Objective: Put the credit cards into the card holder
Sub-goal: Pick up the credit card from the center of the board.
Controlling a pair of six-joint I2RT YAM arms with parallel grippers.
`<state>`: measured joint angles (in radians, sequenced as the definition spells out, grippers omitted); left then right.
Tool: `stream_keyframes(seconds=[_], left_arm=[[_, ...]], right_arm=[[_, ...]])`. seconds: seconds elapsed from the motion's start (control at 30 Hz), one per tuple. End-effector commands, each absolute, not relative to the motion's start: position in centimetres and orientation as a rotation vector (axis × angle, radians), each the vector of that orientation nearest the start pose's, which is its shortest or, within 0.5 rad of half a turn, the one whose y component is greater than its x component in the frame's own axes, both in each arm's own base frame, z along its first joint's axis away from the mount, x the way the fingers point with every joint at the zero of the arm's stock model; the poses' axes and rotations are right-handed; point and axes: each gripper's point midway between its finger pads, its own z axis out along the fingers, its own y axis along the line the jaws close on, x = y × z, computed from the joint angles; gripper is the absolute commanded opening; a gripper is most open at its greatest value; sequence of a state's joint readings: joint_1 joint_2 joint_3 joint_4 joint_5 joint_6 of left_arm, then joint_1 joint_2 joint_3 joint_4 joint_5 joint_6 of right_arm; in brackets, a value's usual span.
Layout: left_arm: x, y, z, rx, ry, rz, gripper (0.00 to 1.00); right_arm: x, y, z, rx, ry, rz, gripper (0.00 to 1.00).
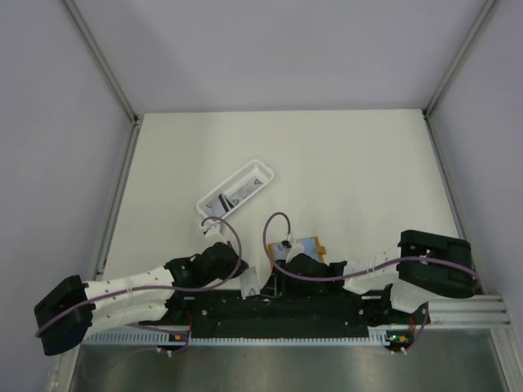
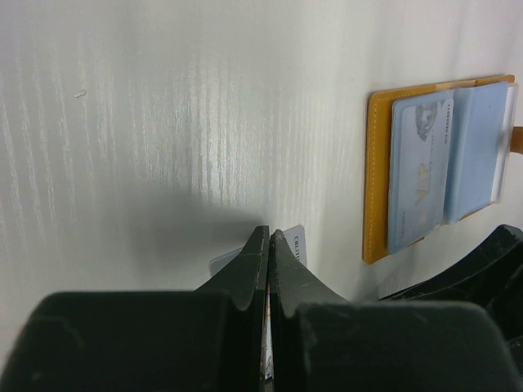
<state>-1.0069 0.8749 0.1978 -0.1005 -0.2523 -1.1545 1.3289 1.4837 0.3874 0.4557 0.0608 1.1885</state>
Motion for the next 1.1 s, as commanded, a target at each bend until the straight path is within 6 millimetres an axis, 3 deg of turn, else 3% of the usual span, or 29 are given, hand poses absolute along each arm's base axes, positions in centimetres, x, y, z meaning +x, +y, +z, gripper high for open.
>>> stream_keyframes(seconds=[0.0,0.6,0.73,0.9,1.0,1.07], left_arm=[[12.3,-18.3,-0.5,-0.289,2.519,-0.626,0.00],[11.9,-17.7,-0.5,-0.311,2.520,-0.622,0.00],[11.8,-17.6,-0.4,-0.316,2.518,-0.625,0.00],[11.8,-17.4,-0.2,-0.334,2.510,-0.630,0.00],[12.2,-17.5,0.9,-0.355,2.476,-0.654,0.00],[12.6,-17.7,2.3,-0.363,2.434,-0.688,0.09]], right_arm=[[5.3,36.6,3.0,-0.137,2.523,1.267,0.43],[5.7,38.4,0.9,0.007,2.533,1.322,0.42],[5.8,38.5,0.4,0.027,2.538,1.316,0.30],[6.2,38.6,1.1,0.013,2.488,1.341,0.01],[6.7,38.3,3.0,-0.020,2.408,1.368,0.00],[7.0,37.9,4.8,-0.051,2.351,1.373,0.00]])
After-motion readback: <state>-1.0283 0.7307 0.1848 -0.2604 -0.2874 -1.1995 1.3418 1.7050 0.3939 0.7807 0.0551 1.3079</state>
